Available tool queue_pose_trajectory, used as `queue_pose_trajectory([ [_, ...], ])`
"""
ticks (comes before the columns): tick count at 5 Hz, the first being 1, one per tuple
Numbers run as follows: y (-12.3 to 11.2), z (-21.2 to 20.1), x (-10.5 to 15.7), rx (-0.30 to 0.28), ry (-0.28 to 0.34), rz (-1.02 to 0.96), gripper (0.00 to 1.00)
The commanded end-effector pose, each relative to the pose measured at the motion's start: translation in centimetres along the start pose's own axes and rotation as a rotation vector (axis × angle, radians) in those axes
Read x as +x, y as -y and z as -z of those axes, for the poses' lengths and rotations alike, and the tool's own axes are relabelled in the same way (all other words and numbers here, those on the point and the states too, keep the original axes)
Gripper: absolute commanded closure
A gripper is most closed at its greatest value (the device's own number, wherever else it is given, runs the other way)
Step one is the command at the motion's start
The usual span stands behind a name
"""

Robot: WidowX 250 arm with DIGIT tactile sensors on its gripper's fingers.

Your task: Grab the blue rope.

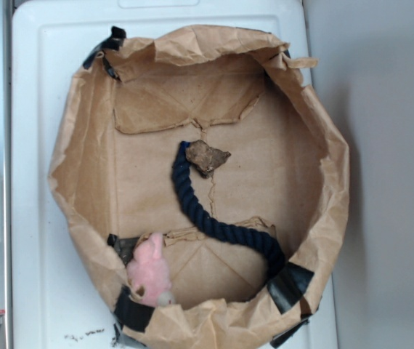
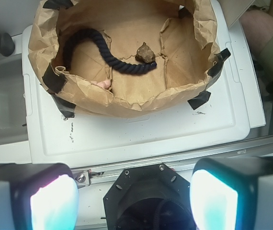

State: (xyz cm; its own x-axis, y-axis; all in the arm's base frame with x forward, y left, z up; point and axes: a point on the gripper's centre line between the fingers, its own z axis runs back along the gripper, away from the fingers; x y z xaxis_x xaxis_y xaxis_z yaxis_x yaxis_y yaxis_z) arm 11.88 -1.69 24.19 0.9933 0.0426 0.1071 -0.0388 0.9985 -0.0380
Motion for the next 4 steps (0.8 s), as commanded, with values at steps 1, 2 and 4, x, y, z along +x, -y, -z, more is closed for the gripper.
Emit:
queue_pose_trajectory([
  [1,0.0,0.0,0.0,0.0,0.0,0.0,0.0],
  [2,-0.5,0.4,0.0,-0.021,-0.015,-0.023,0.0],
  [4,-1.3,1.3,0.1,-0.078,-0.041,-0.019,0.0],
])
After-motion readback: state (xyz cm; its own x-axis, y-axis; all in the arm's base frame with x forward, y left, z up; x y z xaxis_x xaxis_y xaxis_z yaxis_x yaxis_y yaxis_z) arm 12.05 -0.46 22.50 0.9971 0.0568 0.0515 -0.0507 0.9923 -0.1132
